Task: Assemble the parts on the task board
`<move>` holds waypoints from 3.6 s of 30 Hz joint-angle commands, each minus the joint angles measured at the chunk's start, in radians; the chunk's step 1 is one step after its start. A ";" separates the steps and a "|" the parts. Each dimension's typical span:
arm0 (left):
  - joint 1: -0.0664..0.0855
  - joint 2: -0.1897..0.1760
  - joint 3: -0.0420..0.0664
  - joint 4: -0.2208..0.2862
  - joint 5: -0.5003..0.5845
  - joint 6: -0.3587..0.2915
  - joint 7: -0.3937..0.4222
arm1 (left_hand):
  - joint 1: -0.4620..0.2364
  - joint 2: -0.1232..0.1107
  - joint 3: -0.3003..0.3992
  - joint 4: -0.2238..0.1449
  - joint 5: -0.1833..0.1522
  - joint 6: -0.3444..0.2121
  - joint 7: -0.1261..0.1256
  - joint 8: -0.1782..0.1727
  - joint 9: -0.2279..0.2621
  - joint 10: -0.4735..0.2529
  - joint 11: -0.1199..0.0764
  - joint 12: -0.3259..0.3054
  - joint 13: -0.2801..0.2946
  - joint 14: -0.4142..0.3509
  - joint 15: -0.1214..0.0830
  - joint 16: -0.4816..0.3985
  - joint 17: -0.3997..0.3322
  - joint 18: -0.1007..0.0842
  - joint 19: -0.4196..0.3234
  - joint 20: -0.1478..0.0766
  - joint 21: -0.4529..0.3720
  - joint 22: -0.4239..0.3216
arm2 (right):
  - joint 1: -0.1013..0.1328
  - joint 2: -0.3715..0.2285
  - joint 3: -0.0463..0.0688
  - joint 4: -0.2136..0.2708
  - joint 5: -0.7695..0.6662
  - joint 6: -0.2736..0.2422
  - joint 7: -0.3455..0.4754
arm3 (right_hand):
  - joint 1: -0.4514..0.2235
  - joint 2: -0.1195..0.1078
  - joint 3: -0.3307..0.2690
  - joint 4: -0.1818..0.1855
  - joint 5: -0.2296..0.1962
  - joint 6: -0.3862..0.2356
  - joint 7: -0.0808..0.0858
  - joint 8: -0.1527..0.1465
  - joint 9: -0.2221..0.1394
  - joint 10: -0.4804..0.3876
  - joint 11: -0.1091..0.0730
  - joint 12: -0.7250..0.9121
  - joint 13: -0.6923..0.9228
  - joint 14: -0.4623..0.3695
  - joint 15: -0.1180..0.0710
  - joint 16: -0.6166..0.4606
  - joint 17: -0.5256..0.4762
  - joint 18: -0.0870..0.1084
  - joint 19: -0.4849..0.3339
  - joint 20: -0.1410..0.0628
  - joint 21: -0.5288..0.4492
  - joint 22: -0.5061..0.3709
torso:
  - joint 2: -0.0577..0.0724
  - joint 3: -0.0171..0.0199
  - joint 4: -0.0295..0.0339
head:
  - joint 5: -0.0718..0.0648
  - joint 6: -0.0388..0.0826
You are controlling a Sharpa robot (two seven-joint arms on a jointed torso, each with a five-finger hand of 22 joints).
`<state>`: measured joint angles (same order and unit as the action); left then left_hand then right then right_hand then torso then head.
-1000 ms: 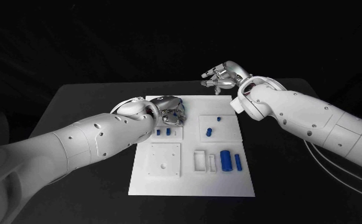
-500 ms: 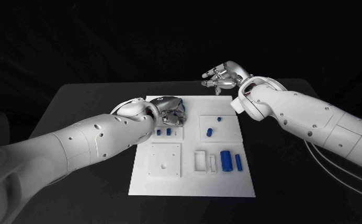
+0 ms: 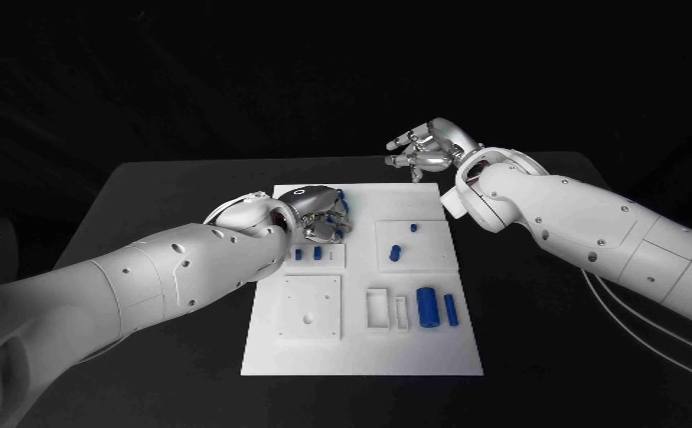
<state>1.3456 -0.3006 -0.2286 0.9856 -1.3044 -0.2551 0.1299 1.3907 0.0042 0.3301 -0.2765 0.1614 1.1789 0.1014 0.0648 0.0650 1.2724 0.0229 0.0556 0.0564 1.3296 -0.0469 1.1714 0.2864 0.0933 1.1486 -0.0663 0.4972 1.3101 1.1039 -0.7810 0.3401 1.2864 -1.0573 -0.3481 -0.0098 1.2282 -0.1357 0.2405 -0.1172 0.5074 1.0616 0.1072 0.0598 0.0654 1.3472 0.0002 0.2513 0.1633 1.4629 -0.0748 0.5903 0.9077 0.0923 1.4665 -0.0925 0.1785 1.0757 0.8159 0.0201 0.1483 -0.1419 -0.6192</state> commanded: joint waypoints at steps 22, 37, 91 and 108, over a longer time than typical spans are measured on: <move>0.001 -0.062 0.037 0.075 0.039 -0.067 0.035 | 0.000 -0.006 -0.004 0.004 -0.002 -0.008 0.001 -0.002 -0.001 0.045 0.020 0.004 0.003 0.009 0.001 -0.015 0.001 0.014 0.000 0.001 -0.006 0.017 | 0.000 -0.001 0.001 -0.002 -0.002 -0.001 0.014 | 0.002 -0.005 -0.002 0.003 0.005 -0.005 0.002 0.003 0.001 0.006 0.001 -0.001 0.002 0.012 0.002 0.001 0.001 0.005 0.031 -0.002 0.006 -0.001 | 0.000 -0.0009 0.0004 | 0.011 0.010; 0.012 -0.094 0.055 0.101 0.043 -0.027 0.020 | -0.002 -0.005 -0.007 0.005 -0.003 -0.007 0.001 -0.002 -0.001 0.044 0.020 0.004 0.003 0.009 0.001 -0.016 0.003 0.013 0.001 0.002 -0.009 0.018 | 0.000 -0.004 0.001 -0.002 -0.002 -0.001 0.013 | 0.002 -0.005 -0.002 0.003 0.005 -0.005 0.002 0.003 0.001 0.006 0.001 -0.001 0.002 0.012 0.002 0.001 0.001 0.005 0.031 -0.002 0.006 -0.001 | -0.001 0.0001 0.0015 | 0.012 0.012; 0.017 -0.201 0.052 0.156 0.052 0.031 -0.022 | -0.003 -0.005 -0.014 0.008 -0.003 -0.008 0.001 -0.002 -0.001 0.043 0.020 0.004 0.003 0.009 0.001 -0.020 0.004 0.011 0.003 0.002 -0.018 0.018 | 0.000 -0.005 0.001 -0.005 -0.002 0.001 0.013 | 0.003 -0.005 -0.004 0.004 0.006 -0.006 0.002 0.003 0.001 0.007 0.000 0.000 0.002 0.013 0.002 0.001 0.000 0.005 0.031 -0.002 0.006 -0.004 | 0.001 0.0015 -0.0008 | 0.024 0.000; 0.016 -0.191 0.052 0.150 0.056 0.034 -0.020 | -0.001 -0.005 -0.014 0.007 -0.002 -0.008 0.001 -0.002 -0.001 0.043 0.020 0.004 0.003 0.009 0.001 -0.020 0.004 0.011 0.004 0.001 -0.019 0.018 | 0.000 -0.004 0.001 -0.004 -0.002 0.002 0.014 | 0.002 -0.004 -0.003 0.004 0.007 -0.006 0.002 0.003 0.001 0.007 0.001 -0.002 0.000 0.013 0.001 0.001 0.000 0.005 0.031 -0.002 0.008 -0.006 | 0.001 0.0012 -0.0014 | 0.023 -0.001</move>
<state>1.3612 -0.4949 -0.1769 1.1372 -1.2559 -0.2330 0.1064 1.3882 -0.0086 0.3176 -0.2733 0.1553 1.1789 0.1014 0.0648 0.0650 1.3048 0.0370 0.0536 0.0565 1.3347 -0.0446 1.1576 0.2893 0.0921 1.1489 -0.0660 0.4814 1.3099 1.1039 -0.7863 0.3402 1.2813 -1.0573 -0.3499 -0.0063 1.2283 -0.1357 0.2405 -0.1173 0.5074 1.0599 0.1090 0.0598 0.0654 1.3471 0.0003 0.2513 0.1641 1.4629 -0.0748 0.5903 0.9075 0.0923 1.4665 -0.0925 0.1840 1.0708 0.8171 0.0214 0.1472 -0.1181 -0.6196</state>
